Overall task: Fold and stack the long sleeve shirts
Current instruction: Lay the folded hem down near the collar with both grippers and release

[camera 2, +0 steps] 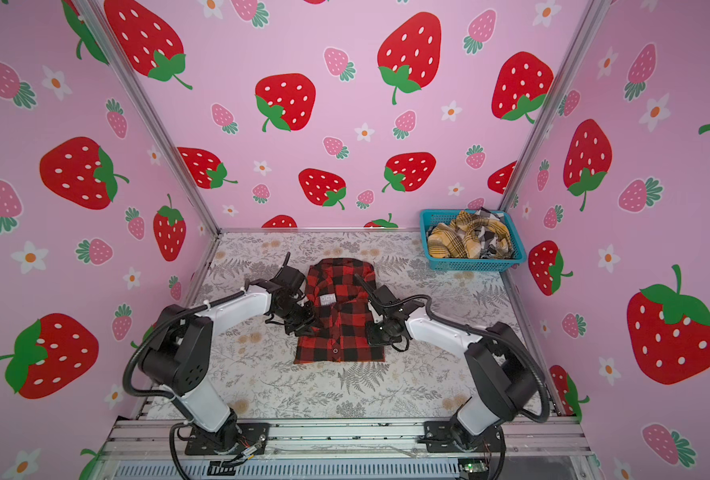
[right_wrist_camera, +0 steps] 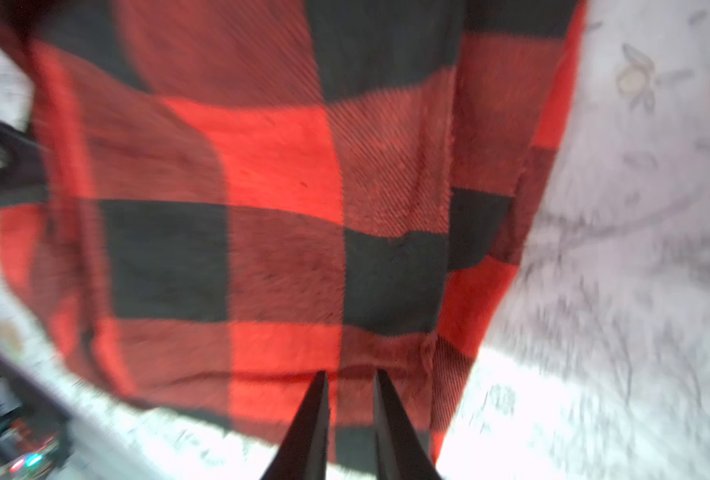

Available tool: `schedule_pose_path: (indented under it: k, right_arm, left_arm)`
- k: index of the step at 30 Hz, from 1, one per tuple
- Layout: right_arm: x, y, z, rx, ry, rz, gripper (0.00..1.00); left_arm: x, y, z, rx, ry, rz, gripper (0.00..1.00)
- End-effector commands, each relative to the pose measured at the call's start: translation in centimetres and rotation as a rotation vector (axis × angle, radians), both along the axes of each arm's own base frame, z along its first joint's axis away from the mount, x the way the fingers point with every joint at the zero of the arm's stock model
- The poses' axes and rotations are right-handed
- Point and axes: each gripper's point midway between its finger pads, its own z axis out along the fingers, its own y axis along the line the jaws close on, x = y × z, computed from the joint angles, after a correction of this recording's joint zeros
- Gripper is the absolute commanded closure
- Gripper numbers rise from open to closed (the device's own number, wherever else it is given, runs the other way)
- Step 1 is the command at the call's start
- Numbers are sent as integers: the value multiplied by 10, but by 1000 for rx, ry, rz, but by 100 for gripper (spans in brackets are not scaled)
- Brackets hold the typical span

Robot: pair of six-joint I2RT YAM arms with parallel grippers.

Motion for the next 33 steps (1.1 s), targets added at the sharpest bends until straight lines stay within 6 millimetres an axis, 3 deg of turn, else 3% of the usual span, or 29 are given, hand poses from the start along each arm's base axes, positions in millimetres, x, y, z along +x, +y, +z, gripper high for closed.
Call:
schedule_pose_path:
  k: [1,3,5,9,12,16,21,24,28,30,33]
  right_arm:
    - [6,1,26,41,-32,-64,74]
    - [17,12,32,70,-56,-66,74]
    - [28,25,31,80,-62,-51,76]
    - [66,49,28,88,-112,-63,79]
    - [92,53,20,78,-121,-91,81]
    - [113,48,-7,59,-75,-133,82]
    - [109,50,-45,28,5,-100,83]
    - [110,49,-34,0,-9,-62,81]
    - [101,52,21,33,-102,-25,67]
    - [84,51,41,24,-130,1,62]
    - [47,59,51,64,-109,44,65]
  left_arm:
    - [-5,12,30,25,-75,-16,56]
    - [4,12,44,26,-129,-15,56]
    - [18,13,47,34,-148,-5,60]
    - [56,9,33,17,-131,11,69]
    - [77,4,17,19,-113,9,71]
    - [88,19,-15,98,-59,25,75]
    - [87,28,-35,109,-15,39,74]
    - [85,34,-17,133,-48,42,66]
    - [73,38,34,123,-146,56,58]
    - [57,32,59,92,-198,49,58]
    - [26,13,68,34,-196,9,67]
